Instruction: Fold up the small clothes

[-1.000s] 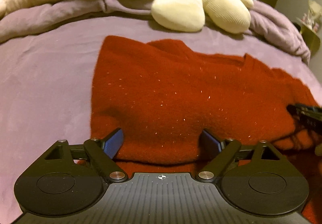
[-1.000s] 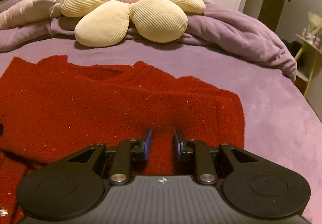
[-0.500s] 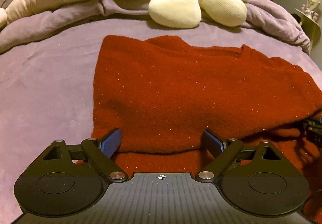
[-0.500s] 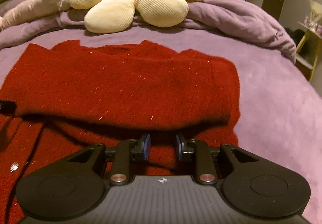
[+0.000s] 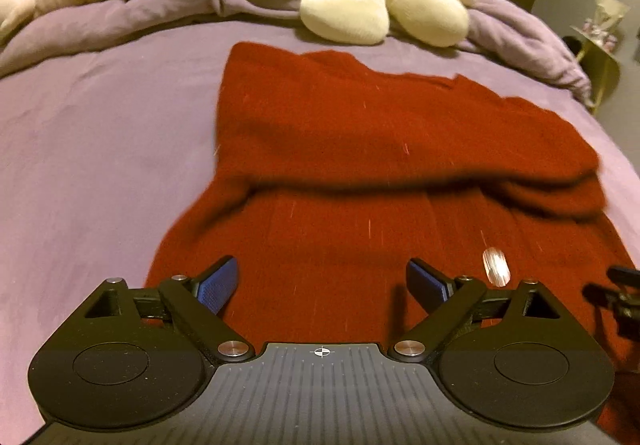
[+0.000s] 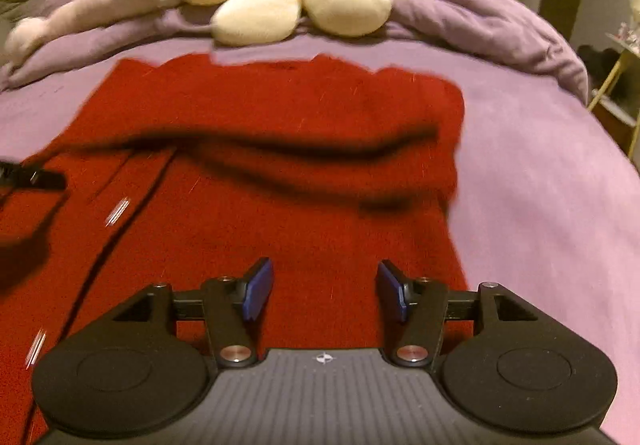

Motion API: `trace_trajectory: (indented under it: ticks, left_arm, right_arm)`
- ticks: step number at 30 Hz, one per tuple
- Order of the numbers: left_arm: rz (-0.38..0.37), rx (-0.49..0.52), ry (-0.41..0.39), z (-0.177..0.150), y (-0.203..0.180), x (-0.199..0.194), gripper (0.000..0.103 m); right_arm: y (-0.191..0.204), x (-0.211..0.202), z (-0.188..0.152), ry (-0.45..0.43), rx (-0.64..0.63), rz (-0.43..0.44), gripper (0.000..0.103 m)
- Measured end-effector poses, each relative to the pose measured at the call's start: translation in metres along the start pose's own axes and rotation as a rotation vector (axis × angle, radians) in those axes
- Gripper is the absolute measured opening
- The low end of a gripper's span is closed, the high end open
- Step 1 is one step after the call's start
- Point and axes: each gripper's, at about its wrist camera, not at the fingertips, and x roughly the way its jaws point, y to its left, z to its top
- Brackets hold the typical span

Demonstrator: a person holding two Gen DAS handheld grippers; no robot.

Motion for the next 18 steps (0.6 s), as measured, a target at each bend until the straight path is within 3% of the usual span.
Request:
trace_trajectory:
  ticks: [6,8,12,17,18]
  left_arm:
    - [0.038,-0.037,0.042,-0.076,0.034,-0.071,0.094]
    - [0.054,-0.058,0.049,-0.093,0.045,-0.09,0.095]
    - [0.077,-0.124,0.073,-0.109,0.066,-0.107,0.095]
    - [-0.107,-0.302,0.138,-0.114,0.091,-0.107,0.093]
    - [-0.112,-0.31,0.141,-0.114,0.093,-0.106,0.091]
  right_arm:
    - [-0.009,-0.097,-0.091,0.08,0.034,0.01,0.059]
    - [-0.01,-0.124,-0.108,0.119,0.052,0.004,0.059]
    - [-0.014,-0.153,-0.119,0.106,0.031,-0.001,0.059]
    - [-0.038,-0.158,-0.117,0.074,0.186,0.0,0.059]
    - [-0.043,-0.156,-0.117,0.073,0.208,0.003,0.059]
